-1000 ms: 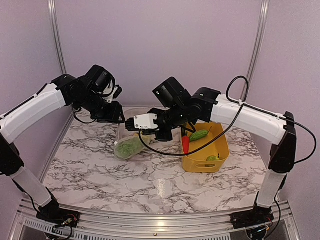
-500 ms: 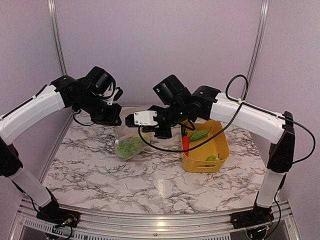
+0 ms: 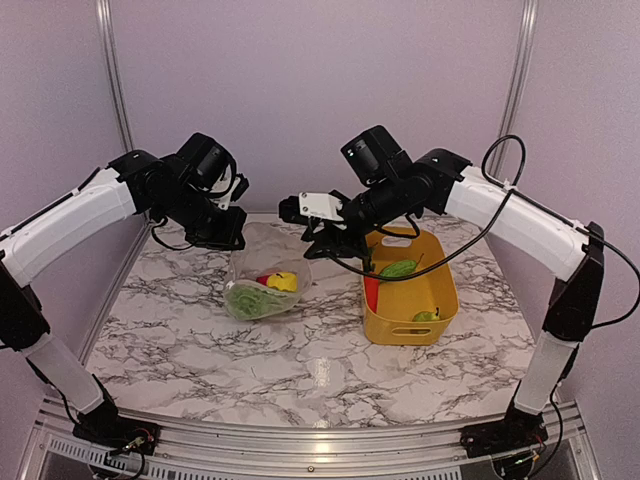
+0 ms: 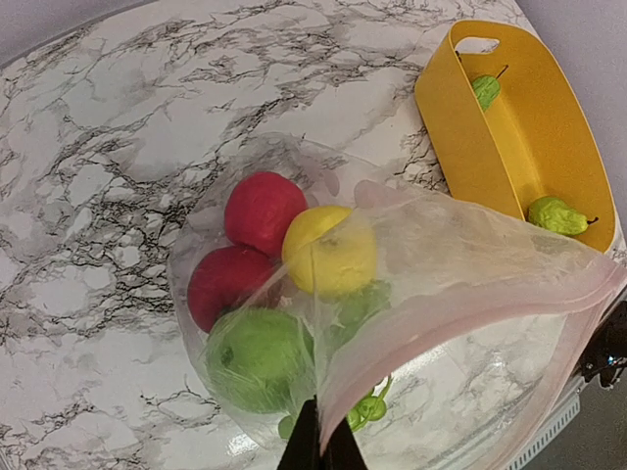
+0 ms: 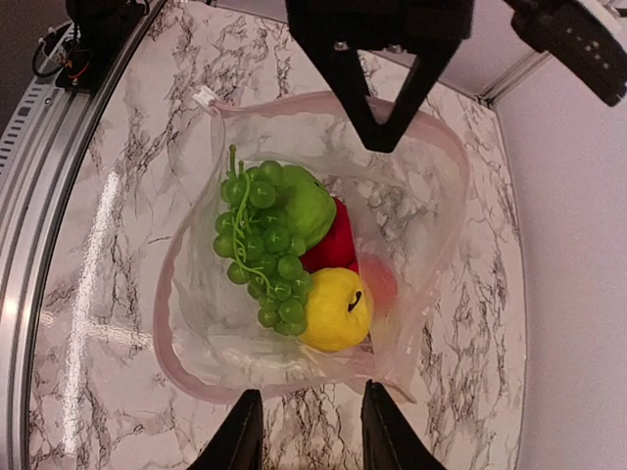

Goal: Place the food in the zip-top bag and seal the zipper
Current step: Pass from the right arm to the left, then pick up the fake fruit from the bin.

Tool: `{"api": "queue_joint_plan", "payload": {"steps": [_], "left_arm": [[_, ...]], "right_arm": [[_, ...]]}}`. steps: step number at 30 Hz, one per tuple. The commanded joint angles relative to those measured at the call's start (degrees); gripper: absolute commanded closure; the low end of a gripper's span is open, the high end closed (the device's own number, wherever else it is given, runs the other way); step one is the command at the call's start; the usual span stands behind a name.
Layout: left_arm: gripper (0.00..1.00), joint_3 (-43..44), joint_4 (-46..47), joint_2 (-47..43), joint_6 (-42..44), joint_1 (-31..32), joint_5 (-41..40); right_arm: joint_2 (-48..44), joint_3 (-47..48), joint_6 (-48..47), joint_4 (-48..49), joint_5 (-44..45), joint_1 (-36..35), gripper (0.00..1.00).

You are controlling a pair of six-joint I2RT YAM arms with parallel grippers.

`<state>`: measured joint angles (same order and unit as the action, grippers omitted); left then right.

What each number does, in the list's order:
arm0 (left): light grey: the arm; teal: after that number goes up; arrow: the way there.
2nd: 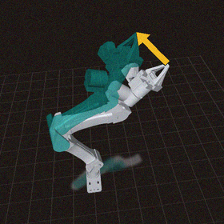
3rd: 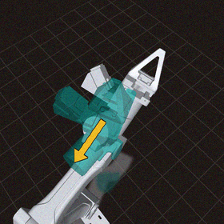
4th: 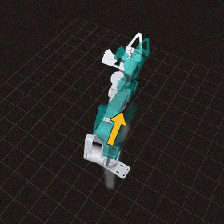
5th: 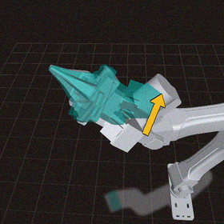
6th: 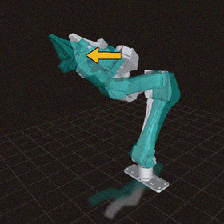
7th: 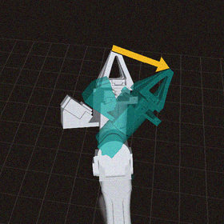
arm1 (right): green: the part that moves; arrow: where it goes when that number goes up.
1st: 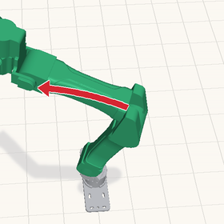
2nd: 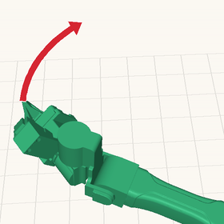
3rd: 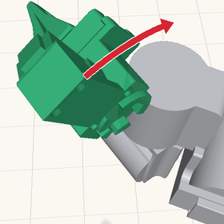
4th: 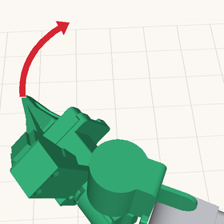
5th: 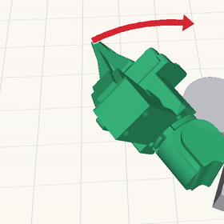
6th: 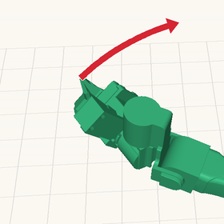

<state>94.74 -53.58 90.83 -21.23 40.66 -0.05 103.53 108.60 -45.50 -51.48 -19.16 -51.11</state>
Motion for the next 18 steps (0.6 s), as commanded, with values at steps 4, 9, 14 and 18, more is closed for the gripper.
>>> {"api": "queue_joint_plan", "payload": {"steps": [4,9,14,18], "left_arm": [[1.0,-2.0,2.5,-0.3,0.3,0.1,1.3],[1.0,-1.7,2.6,-0.2,0.7,0.1,1.4],[1.0,-2.1,2.6,-0.3,0.7,0.1,1.2],[1.0,-2.6,2.8,-0.4,1.0,0.1,0.6]], "right_arm": [[-7.6,-8.4,3.1,1.4,-6.4,15.4,0.68],[-7.5,-14.3,1.8,0.8,-3.3,23.9,0.7],[-6.2,-18.5,-2.1,-5.4,3.8,27.6,0.69],[-5.7,-22.2,-2.3,-9.5,6.1,28.1,0.62]]}}
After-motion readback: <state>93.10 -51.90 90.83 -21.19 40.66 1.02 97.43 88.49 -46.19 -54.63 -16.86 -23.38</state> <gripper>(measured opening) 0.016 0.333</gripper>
